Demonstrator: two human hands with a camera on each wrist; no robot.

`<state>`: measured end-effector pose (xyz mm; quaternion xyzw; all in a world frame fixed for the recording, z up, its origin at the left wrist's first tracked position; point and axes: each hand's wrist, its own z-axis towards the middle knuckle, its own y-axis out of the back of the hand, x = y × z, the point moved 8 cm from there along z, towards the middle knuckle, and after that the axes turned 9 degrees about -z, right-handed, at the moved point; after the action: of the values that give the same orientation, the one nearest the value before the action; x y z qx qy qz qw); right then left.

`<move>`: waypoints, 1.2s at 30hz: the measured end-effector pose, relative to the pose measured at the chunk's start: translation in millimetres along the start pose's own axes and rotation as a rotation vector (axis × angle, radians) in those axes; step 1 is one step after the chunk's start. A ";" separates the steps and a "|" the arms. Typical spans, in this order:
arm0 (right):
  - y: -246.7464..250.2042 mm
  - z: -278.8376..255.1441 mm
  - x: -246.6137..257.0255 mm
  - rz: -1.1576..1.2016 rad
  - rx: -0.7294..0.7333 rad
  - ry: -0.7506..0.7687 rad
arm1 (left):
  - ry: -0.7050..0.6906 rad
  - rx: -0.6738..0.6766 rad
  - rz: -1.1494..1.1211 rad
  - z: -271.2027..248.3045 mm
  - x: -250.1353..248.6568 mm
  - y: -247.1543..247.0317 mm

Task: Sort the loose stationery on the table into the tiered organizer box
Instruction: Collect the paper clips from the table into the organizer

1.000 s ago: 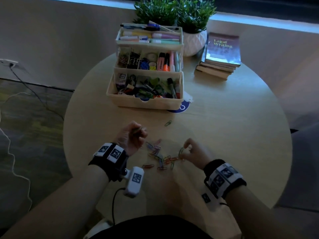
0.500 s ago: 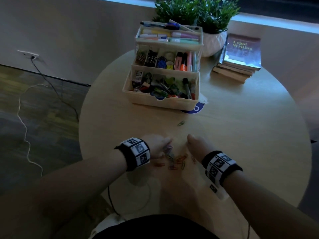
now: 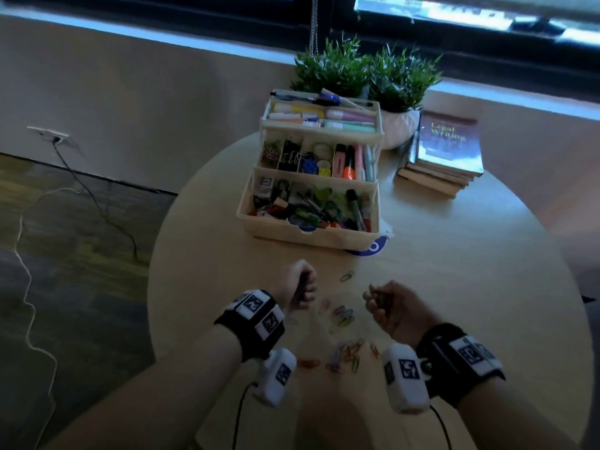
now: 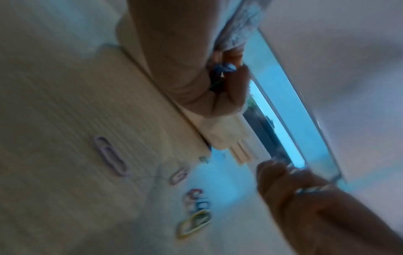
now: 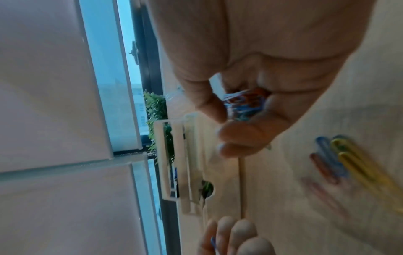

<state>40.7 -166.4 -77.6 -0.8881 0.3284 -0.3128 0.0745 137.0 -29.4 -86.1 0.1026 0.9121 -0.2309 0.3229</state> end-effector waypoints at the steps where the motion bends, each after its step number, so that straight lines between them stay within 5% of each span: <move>1: -5.6 0.6 -0.3 -0.033 -0.011 -0.028 | 0.048 0.028 -0.146 -2.5 -0.3 0.6; 5: -40.6 -1.5 19.2 -0.236 0.054 -0.065 | 0.085 0.045 -0.360 -8.2 -33.0 17.3; 13: -158.1 23.8 152.0 -0.256 0.046 0.238 | -0.148 -0.091 -0.289 7.4 -192.3 53.9; 19: -239.8 69.8 194.8 -0.243 0.037 0.306 | -0.258 -0.056 -0.181 15.8 -252.3 32.1; 23: -256.8 83.4 199.4 -0.283 0.048 0.350 | -0.232 -0.104 -0.035 64.0 -253.0 58.8; 26: -250.6 67.5 198.4 -0.340 0.078 0.409 | -0.293 -0.019 0.016 9.0 -256.6 33.7; 30: -205.2 36.3 190.2 -0.425 0.009 0.527 | -0.349 -0.032 0.179 -0.6 -227.4 51.5; 33: -152.6 23.5 163.0 -0.634 -0.047 0.508 | -0.254 0.006 0.430 3.2 -177.4 61.5; 36: -99.5 26.6 113.4 -1.088 -0.148 0.317 | -0.159 0.090 0.769 8.0 -111.5 60.6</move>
<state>177.0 -162.9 -7.6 -0.8743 -0.1481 -0.4117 -0.2100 247.6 15.3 -42.2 0.4328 0.7682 -0.1399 0.4505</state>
